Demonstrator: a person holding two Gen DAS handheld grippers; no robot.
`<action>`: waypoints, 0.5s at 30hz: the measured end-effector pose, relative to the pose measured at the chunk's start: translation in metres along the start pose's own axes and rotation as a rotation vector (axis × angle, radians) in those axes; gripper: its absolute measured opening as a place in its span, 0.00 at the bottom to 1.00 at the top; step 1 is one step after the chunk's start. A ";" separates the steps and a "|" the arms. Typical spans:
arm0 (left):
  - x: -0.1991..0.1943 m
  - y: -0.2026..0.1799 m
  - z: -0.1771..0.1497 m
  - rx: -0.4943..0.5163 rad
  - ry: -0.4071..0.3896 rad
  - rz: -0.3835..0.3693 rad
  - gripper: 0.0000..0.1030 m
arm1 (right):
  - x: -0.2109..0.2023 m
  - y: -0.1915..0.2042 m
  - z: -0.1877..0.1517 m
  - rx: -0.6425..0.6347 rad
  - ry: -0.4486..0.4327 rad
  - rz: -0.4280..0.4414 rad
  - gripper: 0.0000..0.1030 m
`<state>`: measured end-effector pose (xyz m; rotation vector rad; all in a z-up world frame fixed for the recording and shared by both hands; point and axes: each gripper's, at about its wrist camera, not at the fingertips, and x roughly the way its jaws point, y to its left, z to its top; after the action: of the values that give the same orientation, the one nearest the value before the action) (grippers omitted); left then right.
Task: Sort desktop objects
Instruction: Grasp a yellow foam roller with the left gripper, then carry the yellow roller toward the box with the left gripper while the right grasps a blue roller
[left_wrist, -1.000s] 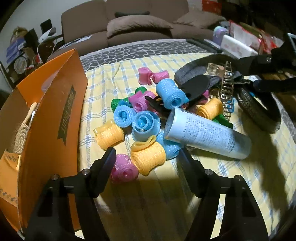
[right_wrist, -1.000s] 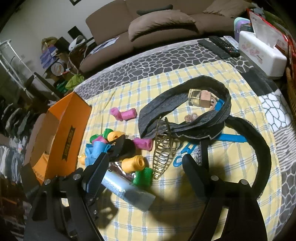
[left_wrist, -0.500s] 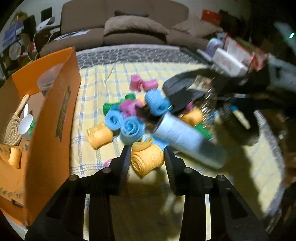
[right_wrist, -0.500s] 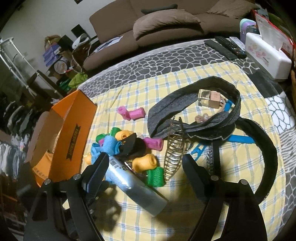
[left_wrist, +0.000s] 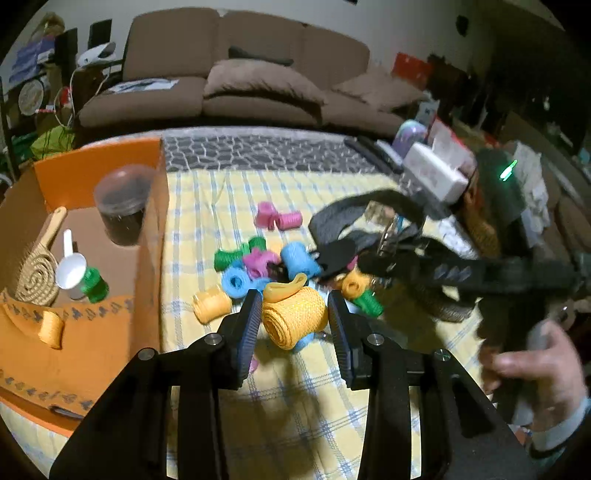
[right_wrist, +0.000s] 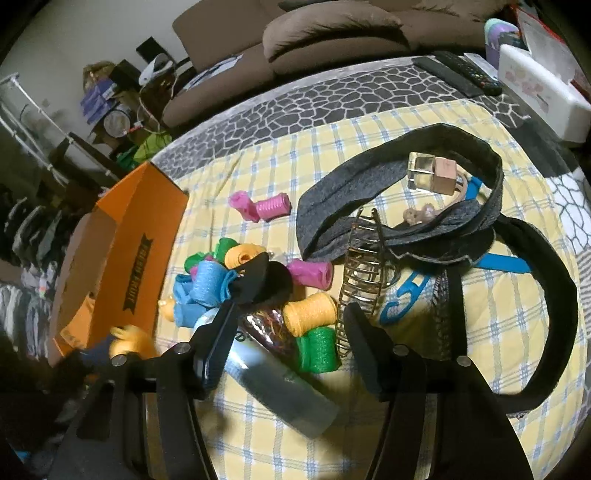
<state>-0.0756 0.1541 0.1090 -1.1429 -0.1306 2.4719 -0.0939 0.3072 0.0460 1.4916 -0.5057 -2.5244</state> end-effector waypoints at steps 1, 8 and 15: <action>-0.004 0.001 0.001 -0.003 -0.009 -0.007 0.33 | 0.003 0.001 0.000 -0.005 0.005 -0.002 0.60; -0.021 0.016 0.010 -0.034 -0.039 -0.020 0.33 | 0.030 0.003 -0.005 -0.023 0.059 -0.039 0.47; -0.029 0.030 0.013 -0.061 -0.058 -0.022 0.33 | 0.047 0.006 -0.007 -0.065 0.070 -0.112 0.46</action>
<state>-0.0779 0.1163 0.1308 -1.0883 -0.2360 2.4985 -0.1107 0.2855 0.0071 1.6202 -0.3357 -2.5342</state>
